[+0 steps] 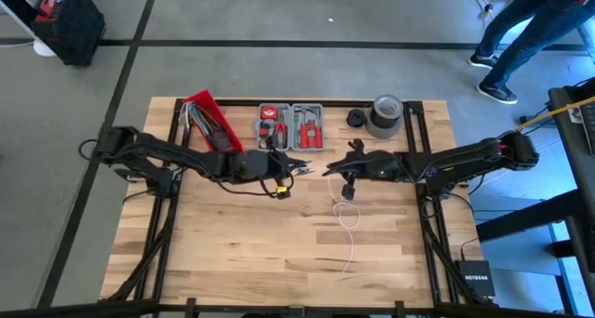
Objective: Coil cords
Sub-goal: Coil the white wire into the spool
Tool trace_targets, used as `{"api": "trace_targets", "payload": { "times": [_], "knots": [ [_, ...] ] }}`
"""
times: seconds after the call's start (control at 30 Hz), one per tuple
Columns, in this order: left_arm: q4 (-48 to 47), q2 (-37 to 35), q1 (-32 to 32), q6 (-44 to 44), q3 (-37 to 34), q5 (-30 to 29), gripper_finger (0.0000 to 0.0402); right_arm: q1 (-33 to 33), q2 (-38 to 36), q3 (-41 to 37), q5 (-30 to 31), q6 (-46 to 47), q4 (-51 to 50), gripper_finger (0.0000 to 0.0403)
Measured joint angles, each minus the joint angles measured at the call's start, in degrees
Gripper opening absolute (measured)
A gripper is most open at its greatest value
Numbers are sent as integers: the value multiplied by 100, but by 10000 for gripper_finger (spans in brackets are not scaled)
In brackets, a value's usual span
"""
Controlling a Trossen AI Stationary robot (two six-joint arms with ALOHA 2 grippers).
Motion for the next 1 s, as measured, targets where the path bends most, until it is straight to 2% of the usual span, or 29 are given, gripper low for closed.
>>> {"api": "trace_targets", "payload": {
  "times": [0.17, 0.4, 0.53, 0.73, 1.0],
  "knots": [
    [-84, 139, 158, 7, -2, 22, 0, 2, 26, -2, -573, 303, 717, 3],
    [189, 306, 308, -185, -1, 15, 0, 2, 210, 3, -871, 587, 1518, 5],
    [340, 426, 322, -203, -2, 11, 0, 2, 644, 7, -1023, 707, 2173, 6],
    [553, 467, 332, -310, 0, 7, 0, 2, 1491, 433, -1177, 719, 2559, 6],
    [590, 475, 330, -427, -2, -16, 0, 2, 2426, 1239, -1298, 448, 2369, 7]
  ]
}}
